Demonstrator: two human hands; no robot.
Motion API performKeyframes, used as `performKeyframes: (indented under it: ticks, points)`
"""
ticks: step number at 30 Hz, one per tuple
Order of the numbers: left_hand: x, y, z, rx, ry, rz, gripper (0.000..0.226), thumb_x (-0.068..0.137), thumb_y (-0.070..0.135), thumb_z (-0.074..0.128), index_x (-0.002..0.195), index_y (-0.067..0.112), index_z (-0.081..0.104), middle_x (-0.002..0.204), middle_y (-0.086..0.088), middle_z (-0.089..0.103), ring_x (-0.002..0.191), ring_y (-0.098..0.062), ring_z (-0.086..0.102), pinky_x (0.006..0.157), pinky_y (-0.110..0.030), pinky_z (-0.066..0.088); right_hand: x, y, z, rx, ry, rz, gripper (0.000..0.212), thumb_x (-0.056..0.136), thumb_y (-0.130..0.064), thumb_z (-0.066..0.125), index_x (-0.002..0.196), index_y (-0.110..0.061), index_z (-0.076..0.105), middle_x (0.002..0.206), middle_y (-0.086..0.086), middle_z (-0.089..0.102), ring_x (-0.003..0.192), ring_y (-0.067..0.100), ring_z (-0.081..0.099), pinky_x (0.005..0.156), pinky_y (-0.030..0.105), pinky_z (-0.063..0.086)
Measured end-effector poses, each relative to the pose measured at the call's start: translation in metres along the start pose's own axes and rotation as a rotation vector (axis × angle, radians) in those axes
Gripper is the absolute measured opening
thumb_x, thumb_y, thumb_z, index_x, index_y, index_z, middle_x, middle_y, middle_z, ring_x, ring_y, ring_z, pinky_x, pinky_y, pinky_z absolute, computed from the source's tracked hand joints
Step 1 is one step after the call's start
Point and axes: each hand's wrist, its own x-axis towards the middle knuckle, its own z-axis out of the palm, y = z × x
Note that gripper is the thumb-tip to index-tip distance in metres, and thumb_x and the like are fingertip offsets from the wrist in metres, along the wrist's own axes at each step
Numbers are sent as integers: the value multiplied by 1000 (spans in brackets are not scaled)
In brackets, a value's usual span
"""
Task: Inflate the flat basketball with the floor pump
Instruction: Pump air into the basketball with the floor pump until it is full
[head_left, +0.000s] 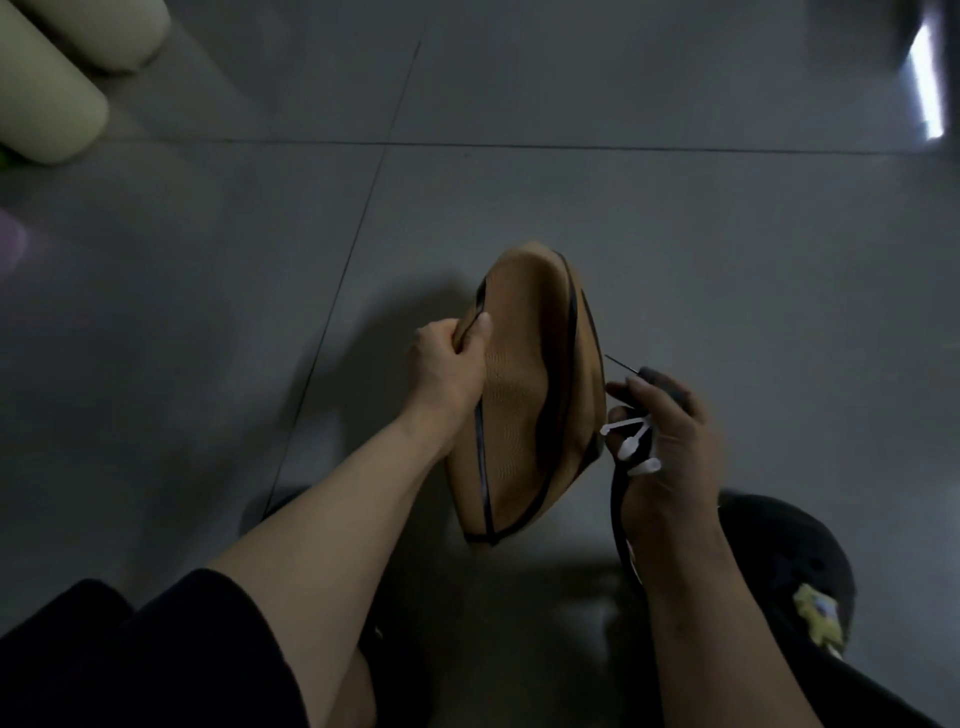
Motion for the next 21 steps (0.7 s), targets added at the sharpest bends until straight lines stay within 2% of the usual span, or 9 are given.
performKeyframes:
  ticks: [5, 8, 10, 13, 15, 17, 18, 20, 21]
  points:
    - [1, 11, 3, 153, 88, 112, 34, 88, 35, 58, 61, 15, 50, 54, 1, 46, 50, -20, 45, 51, -30, 36, 1, 7, -3, -139, 19, -80, 36, 69, -2, 74, 97, -17, 56, 100, 18, 59, 77, 23, 60, 57, 25, 48]
    - [-28, 24, 22, 442, 124, 208, 11, 82, 31, 63, 89, 24, 59, 76, 4, 64, 70, -16, 62, 64, -32, 52, 0, 9, 4, -236, 31, -112, 52, 60, -19, 85, 103, -11, 57, 102, 23, 61, 84, 28, 61, 64, 30, 49]
    - [-56, 19, 41, 534, 45, 261, 32, 82, 25, 63, 112, 28, 55, 94, 1, 69, 87, -18, 66, 77, -34, 53, -1, 14, 8, -248, 55, -84, 68, 53, -27, 89, 109, -6, 57, 98, 19, 67, 83, 26, 66, 71, 36, 54]
    - [-85, 3, 59, 338, -262, 235, 57, 83, 12, 59, 136, 25, 43, 115, 0, 66, 108, -12, 60, 95, -24, 45, 4, 12, 0, -308, 189, -35, 57, 61, -15, 88, 107, -4, 56, 86, 12, 65, 67, 21, 63, 58, 29, 53]
    - [-79, 3, 56, 28, -462, 55, 56, 86, 11, 53, 139, 24, 40, 121, -1, 63, 114, -8, 56, 105, -27, 40, 13, 4, -12, -299, 237, -23, 44, 70, -3, 80, 107, -3, 56, 83, 13, 61, 63, 21, 59, 44, 20, 45]
    - [-64, -1, 54, -21, -481, -37, 47, 94, 14, 46, 139, 23, 39, 131, 0, 55, 122, -9, 49, 108, -32, 36, 23, -1, -22, -357, 250, -68, 40, 72, 1, 76, 108, 1, 59, 90, 18, 65, 73, 28, 64, 47, 20, 48]
    - [-55, -6, 55, 132, -475, -14, 48, 96, 17, 45, 143, 23, 33, 143, -1, 43, 133, -12, 37, 112, -33, 29, 26, -2, -25, -413, 241, -94, 38, 71, 1, 76, 106, 1, 62, 93, 21, 67, 77, 30, 66, 53, 23, 50]
    - [-48, -13, 54, 615, -641, 81, 50, 98, 24, 38, 146, 22, 23, 155, 0, 17, 144, -19, 9, 118, -40, 12, 27, -1, -28, -475, 219, -101, 36, 69, 1, 76, 104, 1, 64, 91, 22, 68, 73, 31, 66, 55, 26, 50]
    - [-47, -14, 53, 768, -761, 87, 45, 99, 25, 34, 144, 20, 28, 153, -3, 22, 143, -24, 10, 117, -43, 10, 27, 1, -30, -468, 213, -87, 36, 70, 2, 75, 104, 1, 64, 90, 22, 67, 68, 29, 64, 52, 25, 49]
